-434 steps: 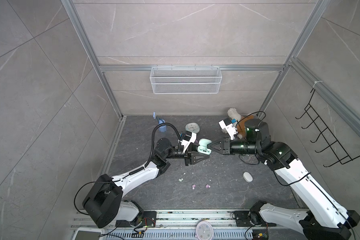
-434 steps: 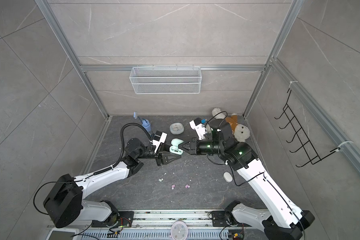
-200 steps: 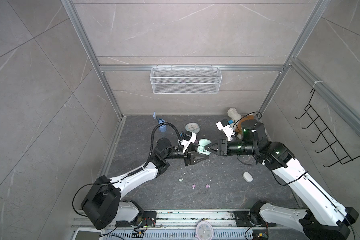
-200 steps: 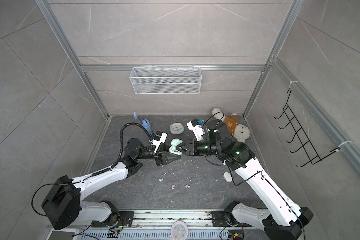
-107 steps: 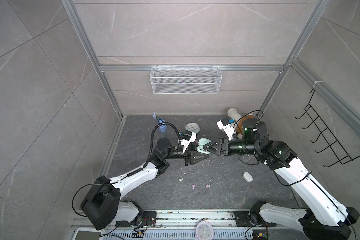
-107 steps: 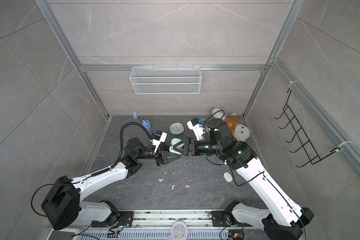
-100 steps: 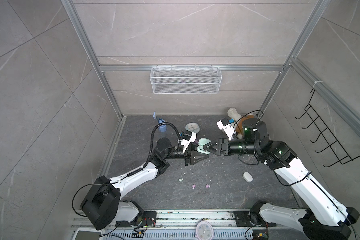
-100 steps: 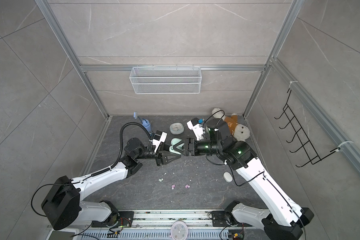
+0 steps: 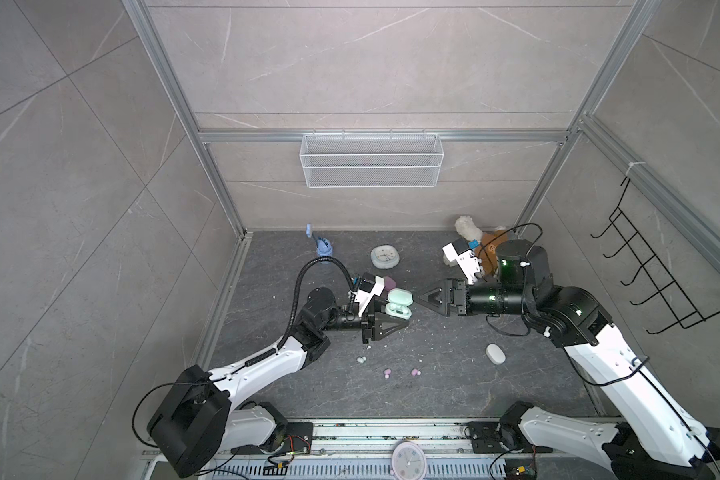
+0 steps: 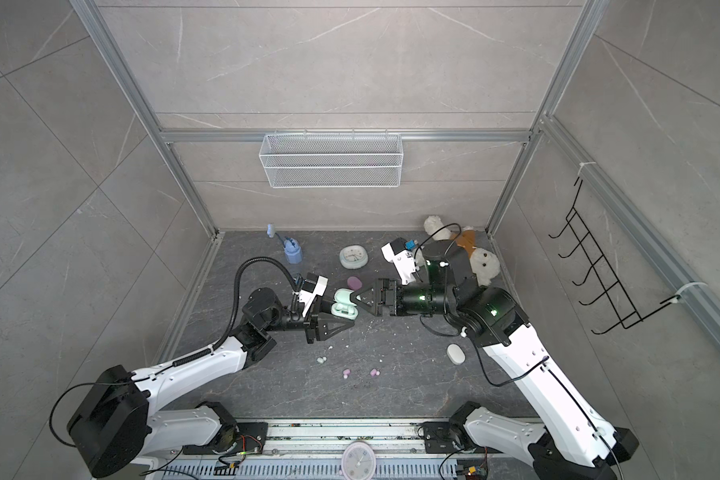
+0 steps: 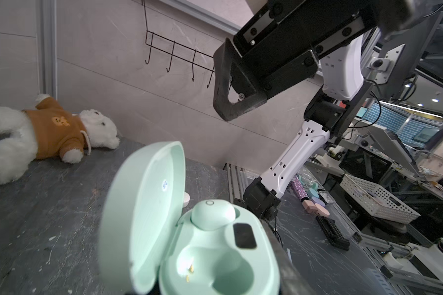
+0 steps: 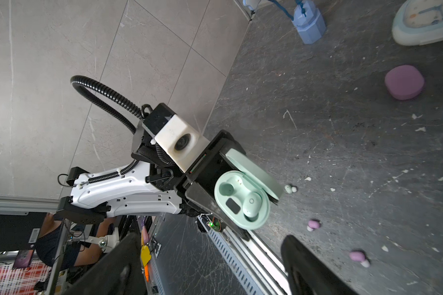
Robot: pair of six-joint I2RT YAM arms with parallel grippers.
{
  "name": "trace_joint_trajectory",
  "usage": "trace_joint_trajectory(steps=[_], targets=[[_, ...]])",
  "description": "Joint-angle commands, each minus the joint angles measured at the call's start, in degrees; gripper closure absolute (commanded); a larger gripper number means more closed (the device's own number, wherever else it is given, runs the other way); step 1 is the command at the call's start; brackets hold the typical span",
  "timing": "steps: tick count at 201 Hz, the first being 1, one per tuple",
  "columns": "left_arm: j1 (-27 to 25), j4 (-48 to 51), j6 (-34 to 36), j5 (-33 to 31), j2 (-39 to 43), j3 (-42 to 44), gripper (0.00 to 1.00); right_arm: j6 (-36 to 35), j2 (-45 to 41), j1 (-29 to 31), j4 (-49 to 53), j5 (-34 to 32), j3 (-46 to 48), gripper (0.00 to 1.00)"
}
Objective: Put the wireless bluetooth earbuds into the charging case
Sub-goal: 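Withdraw the right gripper from the case back toward the table earbuds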
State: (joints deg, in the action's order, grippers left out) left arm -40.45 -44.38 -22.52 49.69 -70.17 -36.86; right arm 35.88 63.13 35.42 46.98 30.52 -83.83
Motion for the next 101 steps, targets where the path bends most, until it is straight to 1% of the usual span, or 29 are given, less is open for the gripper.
trace_joint_trajectory(steps=[1,17,37,48,76,101], targets=[[0.45,4.33,2.99,-2.44,7.16,1.0,0.83,1.51,-0.85,0.26,1.68,-4.97,4.43,0.05],[0.54,8.54,4.04,-3.63,11.76,2.67,0.83,4.34,-1.37,0.24,-3.1,-6.7,10.81,0.0],[0.54,13.67,4.76,-5.2,18.02,4.87,0.83,7.06,-0.64,0.27,-7.51,-8.91,16.44,0.0],[0.54,16.52,5.21,-6.16,21.52,5.69,0.83,7.56,0.42,0.63,-8.76,-9.96,18.05,0.0],[0.54,24.99,6.17,-7.91,29.42,7.2,0.83,2.39,7.18,4.87,-7.99,-15.44,18.39,0.0],[0.52,31.09,6.48,-9.37,35.88,7.93,0.83,-3.6,18.86,9.25,-7.38,-16.38,14.91,0.0]])
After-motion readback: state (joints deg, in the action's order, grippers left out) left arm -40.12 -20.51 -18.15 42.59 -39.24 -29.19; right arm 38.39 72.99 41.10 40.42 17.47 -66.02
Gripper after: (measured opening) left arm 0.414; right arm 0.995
